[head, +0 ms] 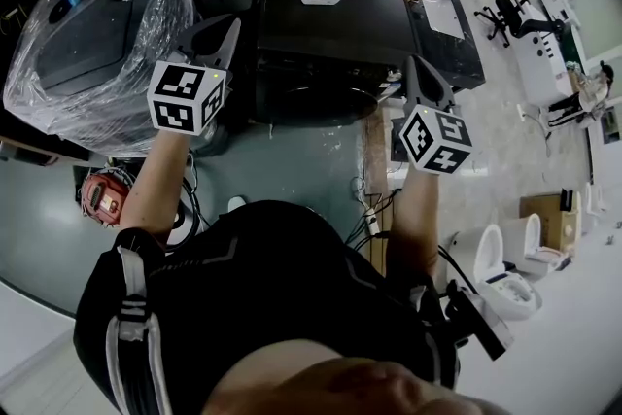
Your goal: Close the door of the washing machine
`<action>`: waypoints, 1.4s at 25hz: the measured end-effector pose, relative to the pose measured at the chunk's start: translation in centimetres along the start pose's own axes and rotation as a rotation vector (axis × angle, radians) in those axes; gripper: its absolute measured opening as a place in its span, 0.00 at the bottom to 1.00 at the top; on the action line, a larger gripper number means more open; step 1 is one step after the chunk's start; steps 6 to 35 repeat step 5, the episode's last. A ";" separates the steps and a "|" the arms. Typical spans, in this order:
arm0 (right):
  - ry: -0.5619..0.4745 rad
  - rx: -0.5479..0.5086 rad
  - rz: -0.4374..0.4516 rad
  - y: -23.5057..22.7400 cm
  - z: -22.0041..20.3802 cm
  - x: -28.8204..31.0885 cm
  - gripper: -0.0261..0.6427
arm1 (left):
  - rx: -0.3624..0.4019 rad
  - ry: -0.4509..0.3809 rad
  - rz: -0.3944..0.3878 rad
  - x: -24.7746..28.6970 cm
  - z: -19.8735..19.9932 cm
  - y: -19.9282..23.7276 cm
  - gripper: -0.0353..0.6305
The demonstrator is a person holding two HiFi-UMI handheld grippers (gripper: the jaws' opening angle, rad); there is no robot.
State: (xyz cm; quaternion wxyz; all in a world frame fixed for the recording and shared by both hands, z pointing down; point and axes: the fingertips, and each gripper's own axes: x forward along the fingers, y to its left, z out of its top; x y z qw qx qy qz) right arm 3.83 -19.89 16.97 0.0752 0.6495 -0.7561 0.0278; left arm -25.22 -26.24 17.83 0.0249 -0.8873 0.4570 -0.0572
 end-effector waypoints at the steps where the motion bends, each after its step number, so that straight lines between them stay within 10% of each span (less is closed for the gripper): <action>1: 0.001 -0.001 -0.001 -0.2 0.0 0.0 0.04 | 0.014 0.003 0.008 0.2 0.0 -0.1 0.06; 35: 0.005 -0.001 0.002 -0.7 0.1 -0.2 0.04 | -0.002 0.012 0.024 0.4 -0.2 -0.2 0.06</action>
